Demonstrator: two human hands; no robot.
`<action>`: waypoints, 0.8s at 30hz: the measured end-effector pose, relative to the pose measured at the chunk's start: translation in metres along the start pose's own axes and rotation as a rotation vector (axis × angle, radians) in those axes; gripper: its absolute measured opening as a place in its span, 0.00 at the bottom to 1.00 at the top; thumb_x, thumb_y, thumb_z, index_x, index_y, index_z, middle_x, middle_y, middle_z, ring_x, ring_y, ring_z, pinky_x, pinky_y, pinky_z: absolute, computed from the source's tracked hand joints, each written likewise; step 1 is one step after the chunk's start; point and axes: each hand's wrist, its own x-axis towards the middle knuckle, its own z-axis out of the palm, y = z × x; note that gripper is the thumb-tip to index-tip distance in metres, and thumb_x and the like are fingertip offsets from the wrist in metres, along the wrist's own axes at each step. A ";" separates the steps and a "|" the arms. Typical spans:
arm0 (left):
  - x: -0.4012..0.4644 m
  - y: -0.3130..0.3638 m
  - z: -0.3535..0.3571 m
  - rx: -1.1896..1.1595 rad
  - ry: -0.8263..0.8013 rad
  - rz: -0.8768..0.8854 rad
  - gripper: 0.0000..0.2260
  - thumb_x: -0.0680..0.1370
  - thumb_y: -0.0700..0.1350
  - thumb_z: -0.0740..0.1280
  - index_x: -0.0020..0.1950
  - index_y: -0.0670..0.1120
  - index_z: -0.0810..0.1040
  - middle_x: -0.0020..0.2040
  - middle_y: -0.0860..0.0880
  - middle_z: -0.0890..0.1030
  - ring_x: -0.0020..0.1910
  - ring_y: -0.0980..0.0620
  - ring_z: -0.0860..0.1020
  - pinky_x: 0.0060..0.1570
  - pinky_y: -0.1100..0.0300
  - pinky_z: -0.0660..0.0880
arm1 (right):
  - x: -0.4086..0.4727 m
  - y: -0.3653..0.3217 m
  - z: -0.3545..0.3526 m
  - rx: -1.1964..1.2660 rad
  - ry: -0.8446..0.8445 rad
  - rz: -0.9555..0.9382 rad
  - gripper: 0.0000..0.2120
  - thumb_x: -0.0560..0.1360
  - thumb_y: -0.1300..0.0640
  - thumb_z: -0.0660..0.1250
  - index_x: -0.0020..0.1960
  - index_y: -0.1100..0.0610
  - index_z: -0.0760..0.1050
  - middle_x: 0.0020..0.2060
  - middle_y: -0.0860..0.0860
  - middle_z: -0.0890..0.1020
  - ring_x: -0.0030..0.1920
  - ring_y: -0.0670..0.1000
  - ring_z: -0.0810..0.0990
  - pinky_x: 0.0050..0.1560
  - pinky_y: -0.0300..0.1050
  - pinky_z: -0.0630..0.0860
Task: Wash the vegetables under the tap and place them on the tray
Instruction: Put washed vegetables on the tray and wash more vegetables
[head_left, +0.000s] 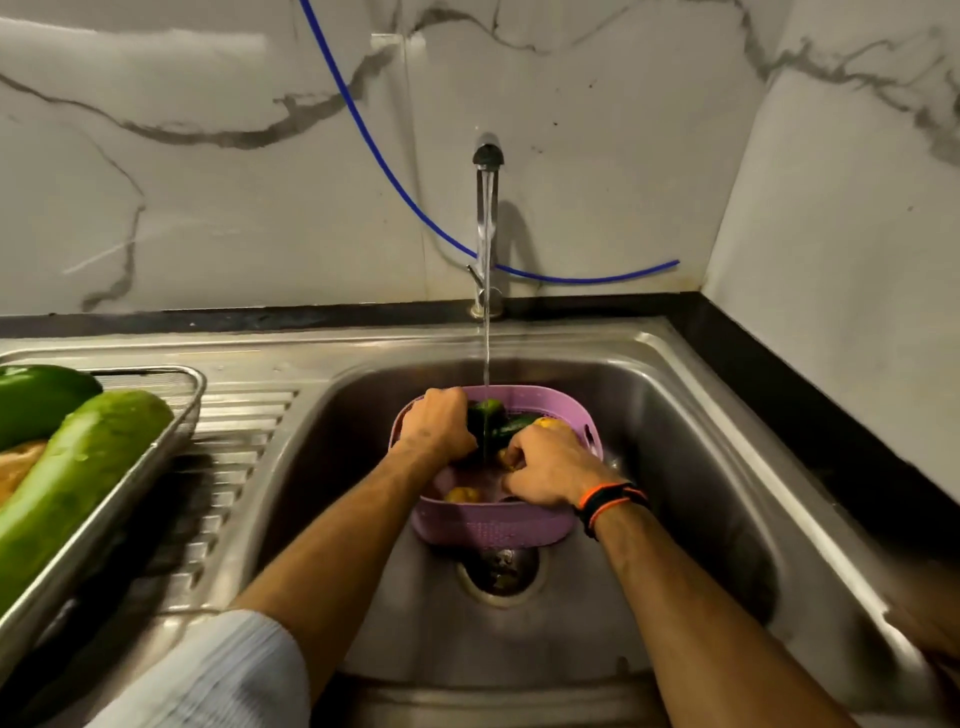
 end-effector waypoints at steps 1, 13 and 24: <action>0.002 0.002 0.004 0.027 0.001 0.002 0.19 0.72 0.46 0.75 0.61 0.44 0.76 0.59 0.42 0.80 0.57 0.41 0.80 0.55 0.49 0.78 | 0.001 0.001 0.001 -0.005 -0.005 0.000 0.12 0.69 0.55 0.70 0.52 0.55 0.81 0.50 0.53 0.80 0.53 0.55 0.78 0.53 0.45 0.77; -0.002 0.004 0.009 0.072 0.062 0.020 0.20 0.73 0.47 0.74 0.62 0.42 0.75 0.59 0.42 0.78 0.54 0.42 0.80 0.51 0.50 0.78 | 0.001 -0.002 0.001 0.017 -0.025 0.003 0.11 0.72 0.54 0.72 0.53 0.55 0.81 0.47 0.52 0.79 0.48 0.53 0.77 0.47 0.43 0.73; -0.030 0.005 -0.026 -0.730 0.053 -0.185 0.14 0.75 0.53 0.74 0.54 0.47 0.79 0.47 0.48 0.82 0.42 0.52 0.82 0.37 0.62 0.79 | -0.011 -0.011 -0.009 0.079 0.068 -0.002 0.14 0.71 0.53 0.71 0.55 0.58 0.79 0.50 0.54 0.83 0.53 0.56 0.80 0.55 0.51 0.77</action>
